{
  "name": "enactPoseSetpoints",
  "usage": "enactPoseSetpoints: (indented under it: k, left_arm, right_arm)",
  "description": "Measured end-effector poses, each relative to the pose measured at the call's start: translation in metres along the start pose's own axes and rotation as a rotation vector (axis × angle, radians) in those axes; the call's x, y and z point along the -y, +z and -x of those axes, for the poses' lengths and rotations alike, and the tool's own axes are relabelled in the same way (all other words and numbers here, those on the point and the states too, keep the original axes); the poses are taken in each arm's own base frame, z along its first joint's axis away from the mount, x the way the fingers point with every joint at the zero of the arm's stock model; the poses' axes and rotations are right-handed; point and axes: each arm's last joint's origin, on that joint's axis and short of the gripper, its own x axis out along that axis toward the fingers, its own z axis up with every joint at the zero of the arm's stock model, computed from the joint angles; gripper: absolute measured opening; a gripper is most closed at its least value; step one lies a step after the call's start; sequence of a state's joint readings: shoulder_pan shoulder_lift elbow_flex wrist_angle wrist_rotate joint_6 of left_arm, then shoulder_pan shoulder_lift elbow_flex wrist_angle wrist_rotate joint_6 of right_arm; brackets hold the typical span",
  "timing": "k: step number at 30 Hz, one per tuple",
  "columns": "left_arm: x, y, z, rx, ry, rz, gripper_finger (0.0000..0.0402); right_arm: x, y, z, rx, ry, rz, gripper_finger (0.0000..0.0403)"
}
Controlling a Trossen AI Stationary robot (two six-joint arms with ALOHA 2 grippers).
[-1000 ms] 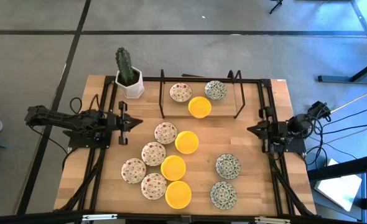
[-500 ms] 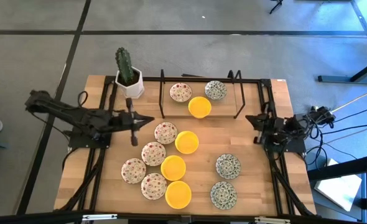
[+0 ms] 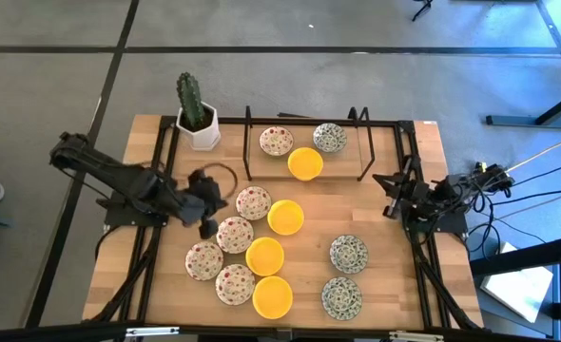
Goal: Pick & Place Mini bowls
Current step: Stack the green patterned bowl on the green patterned bowl on the shelf
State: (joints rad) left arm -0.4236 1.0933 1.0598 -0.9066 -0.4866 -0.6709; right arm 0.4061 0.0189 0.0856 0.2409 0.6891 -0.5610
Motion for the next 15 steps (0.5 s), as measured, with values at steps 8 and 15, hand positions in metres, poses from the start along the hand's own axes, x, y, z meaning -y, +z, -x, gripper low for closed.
enactPoseSetpoints:
  k: [8, 15]
  left_arm:
    - [0.038, -0.035, -0.019, -0.216, -0.004, -0.09, 0.0005]
    - [0.055, -0.05, -0.021, -0.254, -0.003, -0.04, 0.0006]
  right_arm:
    - [0.001, 0.003, 0.0, 0.026, -0.007, -0.017, 0.001]
    - [0.001, 0.001, 0.0, 0.015, 0.001, -0.011, 0.001]
